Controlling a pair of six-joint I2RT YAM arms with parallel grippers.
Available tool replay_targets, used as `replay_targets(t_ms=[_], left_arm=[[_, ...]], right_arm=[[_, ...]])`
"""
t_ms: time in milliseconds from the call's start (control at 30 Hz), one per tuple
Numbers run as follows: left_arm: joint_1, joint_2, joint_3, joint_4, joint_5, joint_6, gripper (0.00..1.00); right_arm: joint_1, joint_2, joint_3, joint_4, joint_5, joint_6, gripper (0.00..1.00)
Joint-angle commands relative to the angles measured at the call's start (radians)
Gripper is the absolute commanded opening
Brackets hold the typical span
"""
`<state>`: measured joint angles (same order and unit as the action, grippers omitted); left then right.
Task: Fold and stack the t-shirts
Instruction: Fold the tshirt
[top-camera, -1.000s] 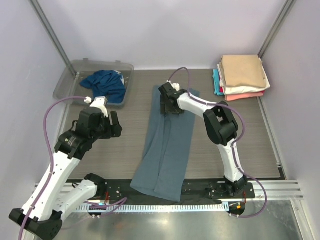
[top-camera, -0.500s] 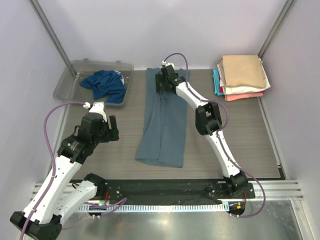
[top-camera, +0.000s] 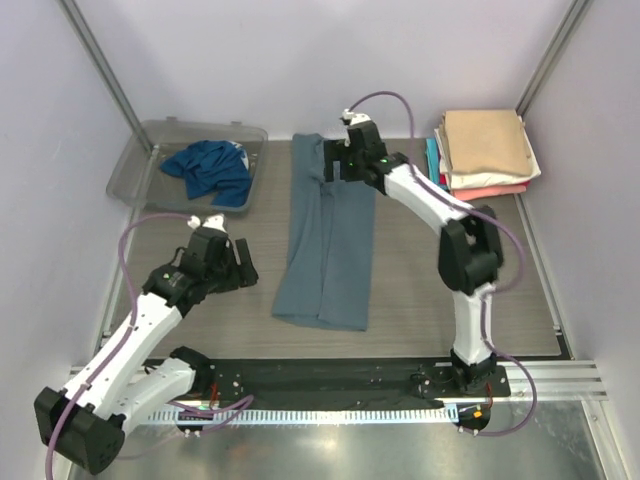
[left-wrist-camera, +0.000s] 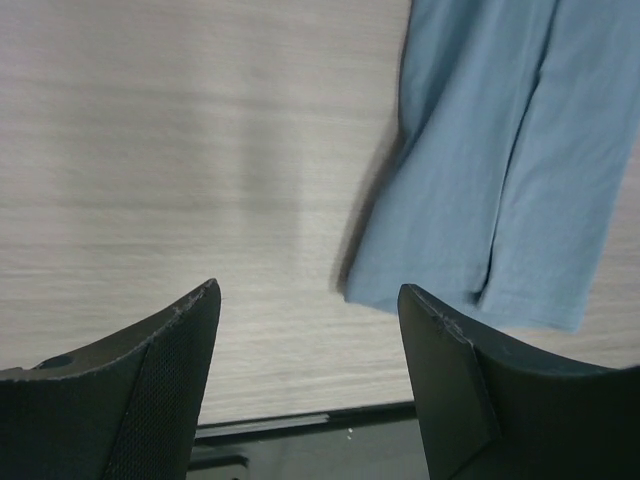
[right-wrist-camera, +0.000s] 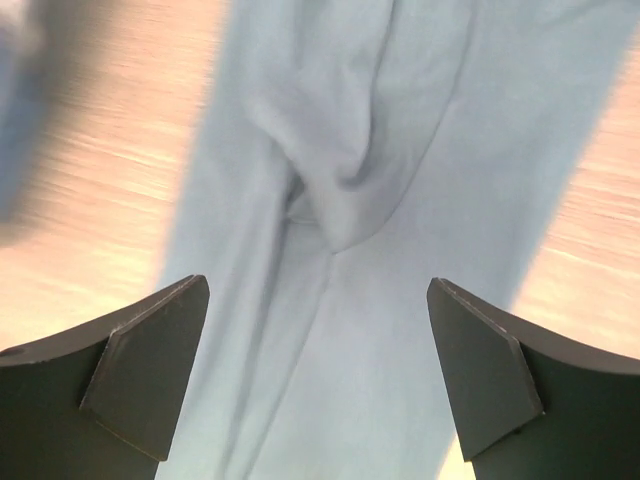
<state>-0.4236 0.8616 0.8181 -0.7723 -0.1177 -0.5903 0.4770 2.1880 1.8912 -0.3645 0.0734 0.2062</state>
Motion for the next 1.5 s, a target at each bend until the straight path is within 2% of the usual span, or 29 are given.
replay_targets(t_ms=[0, 67, 100, 133, 300, 400, 500, 567, 767, 967, 1100, 1133, 1300, 1367, 1467], left_arm=[[-0.049, 0.045, -0.072, 0.096, 0.078, -0.120, 0.73], [-0.084, 0.089, -0.109, 0.122, 0.070, -0.176, 0.73], [-0.093, 0.106, -0.153, 0.161, 0.072, -0.189, 0.72], [-0.101, 0.120, -0.174, 0.178, 0.070, -0.209, 0.71], [-0.129, 0.162, -0.298, 0.310, 0.108, -0.290, 0.70], [-0.139, 0.148, -0.352, 0.363, 0.112, -0.315, 0.70], [-0.145, 0.145, -0.387, 0.395, 0.109, -0.332, 0.69], [-0.147, 0.148, -0.411, 0.416, 0.101, -0.336, 0.68], [-0.149, 0.157, -0.451, 0.475, 0.087, -0.353, 0.67], [-0.149, 0.220, -0.456, 0.525, 0.093, -0.356, 0.64], [-0.149, 0.252, -0.462, 0.556, 0.101, -0.361, 0.62], [-0.149, 0.258, -0.465, 0.567, 0.102, -0.359, 0.62], [-0.156, 0.280, -0.468, 0.588, 0.112, -0.367, 0.52], [-0.167, 0.284, -0.465, 0.594, 0.112, -0.371, 0.48], [-0.196, 0.284, -0.468, 0.590, 0.147, -0.388, 0.48]], right_arm=[[0.006, -0.322, -0.257, 0.084, 0.028, 0.137, 0.98], [0.006, -0.485, -0.410, 0.056, 0.035, 0.237, 0.97], [0.008, -0.534, -0.557, 0.050, 0.029, 0.268, 0.97], [0.011, -0.633, -0.631, 0.045, -0.006, 0.318, 0.96], [0.075, -0.865, -1.054, 0.004, -0.060, 0.453, 0.92], [0.130, -0.971, -1.231, 0.002, -0.099, 0.538, 0.89], [0.273, -1.031, -1.345, 0.030, -0.093, 0.630, 0.86], [0.323, -1.056, -1.401, 0.062, -0.083, 0.692, 0.86], [0.394, -1.090, -1.471, 0.094, -0.040, 0.771, 0.78], [0.414, -1.042, -1.489, 0.140, -0.023, 0.792, 0.58], [0.420, -1.002, -1.506, 0.190, -0.038, 0.805, 0.40], [0.422, -0.996, -1.505, 0.191, -0.038, 0.802, 0.39], [0.422, -1.005, -1.509, 0.191, -0.030, 0.800, 0.17], [0.422, -1.014, -1.511, 0.182, -0.029, 0.800, 0.12], [0.422, -1.031, -1.505, 0.156, -0.024, 0.802, 0.04]])
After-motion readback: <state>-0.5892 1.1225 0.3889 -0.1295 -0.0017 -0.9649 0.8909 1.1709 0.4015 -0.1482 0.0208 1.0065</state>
